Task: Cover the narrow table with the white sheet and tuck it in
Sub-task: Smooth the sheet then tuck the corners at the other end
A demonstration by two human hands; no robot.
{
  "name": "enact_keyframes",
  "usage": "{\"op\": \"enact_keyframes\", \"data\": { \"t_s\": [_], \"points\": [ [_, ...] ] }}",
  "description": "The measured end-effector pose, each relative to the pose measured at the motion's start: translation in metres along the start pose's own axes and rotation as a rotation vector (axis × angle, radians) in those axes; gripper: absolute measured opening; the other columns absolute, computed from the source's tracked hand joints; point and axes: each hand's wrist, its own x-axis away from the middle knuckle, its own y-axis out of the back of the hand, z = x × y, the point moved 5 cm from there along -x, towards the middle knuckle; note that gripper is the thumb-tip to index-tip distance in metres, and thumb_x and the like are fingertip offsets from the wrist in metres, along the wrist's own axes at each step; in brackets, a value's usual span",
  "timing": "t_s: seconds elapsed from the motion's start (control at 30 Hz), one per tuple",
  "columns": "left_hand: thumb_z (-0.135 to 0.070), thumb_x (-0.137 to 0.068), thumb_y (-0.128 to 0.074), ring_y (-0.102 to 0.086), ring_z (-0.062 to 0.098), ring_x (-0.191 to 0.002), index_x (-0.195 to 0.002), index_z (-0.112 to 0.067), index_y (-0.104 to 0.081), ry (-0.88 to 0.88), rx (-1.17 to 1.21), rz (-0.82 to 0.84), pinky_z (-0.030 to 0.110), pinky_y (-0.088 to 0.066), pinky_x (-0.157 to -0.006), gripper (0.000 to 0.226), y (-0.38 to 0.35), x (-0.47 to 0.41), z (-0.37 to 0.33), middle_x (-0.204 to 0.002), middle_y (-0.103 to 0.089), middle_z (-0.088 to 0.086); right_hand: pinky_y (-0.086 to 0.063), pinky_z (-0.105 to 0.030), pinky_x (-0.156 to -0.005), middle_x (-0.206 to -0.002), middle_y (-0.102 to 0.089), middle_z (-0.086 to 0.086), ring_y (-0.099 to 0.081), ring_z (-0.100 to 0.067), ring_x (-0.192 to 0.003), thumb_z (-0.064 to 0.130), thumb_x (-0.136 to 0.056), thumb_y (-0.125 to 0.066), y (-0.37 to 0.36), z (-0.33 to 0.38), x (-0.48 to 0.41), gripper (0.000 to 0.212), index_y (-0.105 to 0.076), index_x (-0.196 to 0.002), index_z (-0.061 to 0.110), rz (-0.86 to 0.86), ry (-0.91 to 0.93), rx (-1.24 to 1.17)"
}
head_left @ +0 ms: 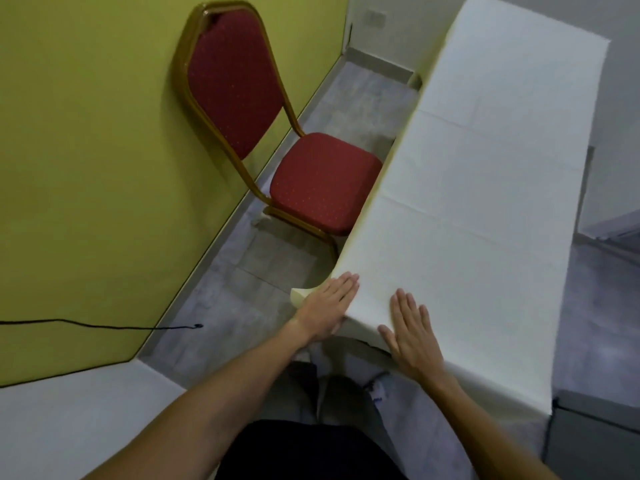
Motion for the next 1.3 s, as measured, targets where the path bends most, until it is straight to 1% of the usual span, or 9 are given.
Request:
{"op": "enact_keyframes", "data": {
  "t_s": [0.13, 0.27, 0.4, 0.53, 0.67, 0.83, 0.97, 1.17, 1.3],
  "points": [
    [-0.038, -0.095, -0.052, -0.008, 0.029, -0.150, -0.155, -0.003, -0.006, 0.229, 0.093, -0.003, 0.036, -0.006, -0.119, 0.083, -0.003, 0.029, 0.035, -0.163, -0.008, 0.015, 0.020, -0.033, -0.121, -0.164, 0.024, -0.004, 0.020, -0.017, -0.152, 0.059, -0.104, -0.014, 0.001, -0.012, 0.007, 0.075, 0.008, -0.158, 0.012, 0.055, -0.035, -0.001],
    [-0.044, -0.094, -0.053, -0.004, 0.026, -0.151, -0.155, -0.006, -0.002, 0.281, 0.131, 0.076, 0.040, -0.009, -0.122, 0.088, -0.019, 0.049, 0.054, -0.163, -0.005, 0.012, 0.012, -0.039, -0.124, -0.161, 0.030, -0.002, 0.020, -0.020, -0.152, 0.063, -0.101, -0.018, 0.005, 0.015, -0.006, 0.079, 0.015, -0.156, 0.016, 0.101, -0.022, -0.077],
    [-0.026, -0.096, -0.055, -0.023, 0.027, -0.146, -0.152, -0.009, -0.023, 0.347, 0.216, 0.078, 0.039, -0.019, -0.119, 0.067, -0.028, 0.047, 0.051, -0.158, -0.027, 0.010, 0.021, -0.036, -0.120, -0.158, 0.033, 0.008, 0.030, -0.014, -0.148, 0.071, -0.094, -0.014, 0.022, 0.074, -0.035, 0.081, 0.017, -0.154, 0.028, 0.092, 0.161, -0.099],
    [-0.016, -0.093, -0.052, -0.058, 0.024, -0.115, -0.123, -0.017, -0.057, 0.418, 0.366, -0.037, 0.037, -0.047, -0.096, 0.031, -0.031, 0.040, 0.051, -0.124, -0.063, 0.007, -0.002, -0.053, -0.125, -0.168, 0.005, -0.004, 0.012, -0.025, -0.154, 0.054, -0.101, -0.040, 0.016, 0.107, -0.070, 0.064, -0.023, -0.157, 0.028, 0.041, 0.321, 0.033],
    [-0.029, -0.093, -0.053, -0.059, 0.022, -0.099, -0.103, -0.018, -0.060, 0.415, 0.374, -0.117, 0.037, -0.047, -0.087, 0.017, -0.031, 0.034, 0.054, -0.106, -0.065, 0.004, -0.016, -0.059, -0.122, -0.166, -0.015, -0.014, -0.004, -0.035, -0.154, 0.044, -0.095, -0.060, 0.011, 0.109, -0.090, 0.053, -0.048, -0.143, 0.025, 0.036, 0.402, 0.082],
    [-0.040, -0.092, -0.058, -0.059, 0.019, -0.090, -0.096, -0.020, -0.060, 0.424, 0.366, -0.225, 0.035, -0.048, -0.080, 0.021, -0.042, 0.031, 0.058, -0.099, -0.064, 0.001, -0.004, -0.058, -0.122, -0.163, -0.023, -0.017, -0.008, -0.040, -0.152, 0.049, -0.088, -0.068, 0.004, 0.111, -0.098, 0.054, -0.056, -0.130, 0.017, -0.029, 0.475, 0.193],
    [-0.029, -0.088, -0.064, -0.061, 0.021, -0.080, -0.086, -0.015, -0.063, 0.393, 0.391, -0.306, 0.036, -0.050, -0.072, 0.015, -0.039, 0.029, 0.057, -0.089, -0.066, 0.004, -0.006, -0.060, -0.122, -0.163, -0.024, -0.018, -0.007, -0.041, -0.152, 0.046, -0.085, -0.073, 0.001, 0.112, -0.098, 0.055, -0.056, -0.126, 0.013, -0.057, 0.479, 0.209],
    [-0.015, -0.086, -0.070, -0.064, 0.021, -0.076, -0.088, -0.010, -0.068, 0.437, 0.444, -0.385, 0.030, -0.051, -0.067, 0.006, -0.037, 0.041, 0.054, -0.086, -0.069, 0.006, -0.007, -0.060, -0.122, -0.161, -0.029, -0.016, -0.011, -0.040, -0.152, 0.042, -0.082, -0.076, 0.004, 0.113, -0.096, 0.052, -0.059, -0.124, 0.016, -0.068, 0.475, 0.159],
    [-0.013, -0.085, -0.070, -0.067, 0.021, -0.089, -0.104, -0.011, -0.065, 0.399, 0.457, -0.324, 0.033, -0.054, -0.077, 0.020, -0.037, 0.051, 0.061, -0.100, -0.070, 0.008, -0.011, -0.062, -0.122, -0.158, -0.034, -0.015, -0.015, -0.041, -0.151, 0.046, -0.084, -0.074, 0.006, 0.112, -0.096, 0.047, -0.058, -0.119, 0.018, -0.095, 0.492, 0.101]
  ]
}}
